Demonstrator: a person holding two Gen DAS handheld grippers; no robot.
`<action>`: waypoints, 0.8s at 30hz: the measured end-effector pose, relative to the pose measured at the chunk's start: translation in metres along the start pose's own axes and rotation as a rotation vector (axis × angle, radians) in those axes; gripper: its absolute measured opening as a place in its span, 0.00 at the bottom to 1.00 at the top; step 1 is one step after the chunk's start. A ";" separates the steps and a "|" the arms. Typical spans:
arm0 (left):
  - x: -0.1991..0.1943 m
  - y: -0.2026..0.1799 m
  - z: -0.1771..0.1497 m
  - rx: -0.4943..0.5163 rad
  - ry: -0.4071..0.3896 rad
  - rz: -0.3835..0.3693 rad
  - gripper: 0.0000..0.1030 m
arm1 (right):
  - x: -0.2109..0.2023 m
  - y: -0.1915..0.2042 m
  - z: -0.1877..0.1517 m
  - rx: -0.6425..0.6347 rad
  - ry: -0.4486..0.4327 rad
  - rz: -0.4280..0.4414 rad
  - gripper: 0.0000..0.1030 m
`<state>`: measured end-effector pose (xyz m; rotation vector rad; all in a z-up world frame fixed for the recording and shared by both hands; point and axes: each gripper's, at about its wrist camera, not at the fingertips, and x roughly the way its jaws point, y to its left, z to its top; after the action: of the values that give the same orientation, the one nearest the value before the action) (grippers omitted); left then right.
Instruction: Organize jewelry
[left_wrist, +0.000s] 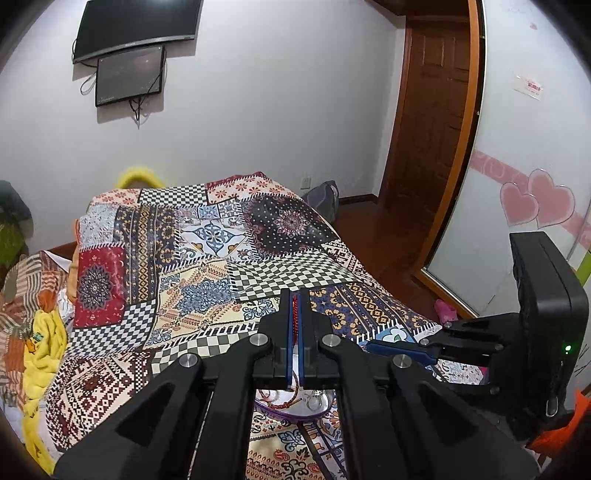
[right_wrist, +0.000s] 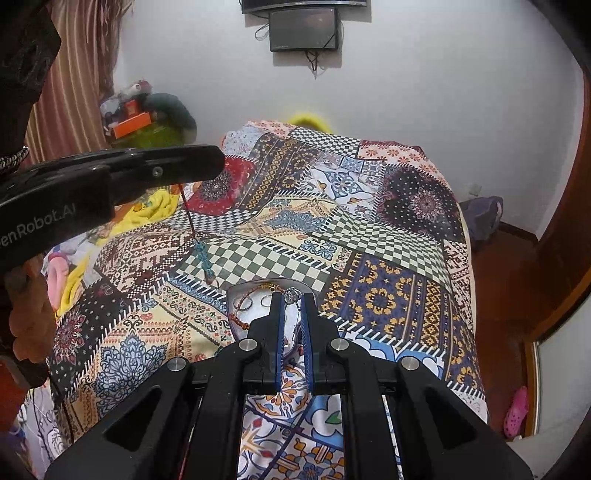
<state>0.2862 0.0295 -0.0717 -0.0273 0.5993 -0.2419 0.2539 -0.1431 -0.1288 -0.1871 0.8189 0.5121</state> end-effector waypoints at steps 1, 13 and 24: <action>0.002 0.001 0.000 0.000 0.002 0.000 0.00 | 0.003 -0.001 0.000 0.002 0.003 0.003 0.07; 0.044 0.009 -0.015 -0.031 0.074 -0.019 0.00 | 0.029 -0.005 -0.001 0.000 0.035 0.029 0.07; 0.076 0.032 -0.046 -0.083 0.219 -0.061 0.00 | 0.056 -0.004 -0.009 -0.006 0.115 0.065 0.07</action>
<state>0.3281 0.0453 -0.1548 -0.1000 0.8267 -0.2811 0.2821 -0.1292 -0.1767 -0.1974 0.9378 0.5685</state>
